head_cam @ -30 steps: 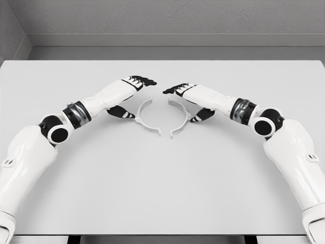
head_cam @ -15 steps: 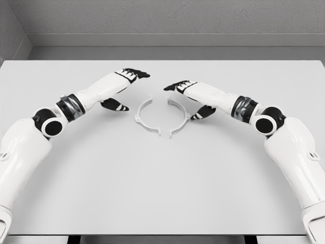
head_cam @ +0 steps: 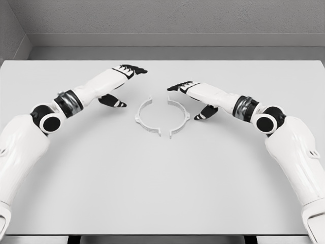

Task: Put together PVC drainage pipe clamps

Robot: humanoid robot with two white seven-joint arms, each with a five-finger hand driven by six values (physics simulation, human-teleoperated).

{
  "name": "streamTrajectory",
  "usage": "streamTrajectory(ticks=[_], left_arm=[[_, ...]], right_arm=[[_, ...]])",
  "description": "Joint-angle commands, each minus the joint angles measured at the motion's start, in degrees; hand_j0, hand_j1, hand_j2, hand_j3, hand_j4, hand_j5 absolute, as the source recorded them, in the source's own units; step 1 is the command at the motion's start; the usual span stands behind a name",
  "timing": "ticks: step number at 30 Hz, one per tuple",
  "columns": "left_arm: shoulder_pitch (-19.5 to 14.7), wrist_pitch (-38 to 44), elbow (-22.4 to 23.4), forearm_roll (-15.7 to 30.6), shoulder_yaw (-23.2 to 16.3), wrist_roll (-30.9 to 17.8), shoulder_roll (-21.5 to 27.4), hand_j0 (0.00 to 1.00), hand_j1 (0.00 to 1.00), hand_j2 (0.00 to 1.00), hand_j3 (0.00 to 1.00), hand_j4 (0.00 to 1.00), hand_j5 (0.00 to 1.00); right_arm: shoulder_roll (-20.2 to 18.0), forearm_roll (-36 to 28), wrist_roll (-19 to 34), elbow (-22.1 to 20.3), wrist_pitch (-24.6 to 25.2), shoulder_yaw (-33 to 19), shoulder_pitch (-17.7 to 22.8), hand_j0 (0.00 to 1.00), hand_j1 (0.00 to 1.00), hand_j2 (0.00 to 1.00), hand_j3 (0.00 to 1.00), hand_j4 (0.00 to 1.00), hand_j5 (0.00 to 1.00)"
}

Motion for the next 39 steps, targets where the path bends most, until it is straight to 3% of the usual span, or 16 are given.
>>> streamTrajectory(ticks=[1, 29, 39], left_arm=[[0.0, 0.0, 1.1, 0.4, 0.0, 0.0, -0.4, 1.0, 1.0, 1.0, 1.0, 1.0, 1.0], [-0.2, 0.0, 2.5, 0.4, 0.2, 0.0, -1.0, 1.0, 1.0, 1.0, 1.0, 1.0, 1.0], [-1.6, 0.0, 2.8, 0.5, 0.3, 0.0, 2.4, 1.0, 1.0, 1.0, 1.0, 1.0, 1.0]], right_arm=[[0.1, -0.4, 0.0, -0.1, 0.1, 0.1, 0.0, 1.0, 1.0, 1.0, 1.0, 1.0, 1.0], [2.7, -0.3, 0.0, 0.0, 0.1, 0.5, -0.9, 1.0, 1.0, 1.0, 1.0, 1.0, 1.0], [3.4, -0.3, 0.0, 0.1, 0.1, 0.5, -1.2, 1.0, 1.0, 1.0, 1.0, 1.0, 1.0]])
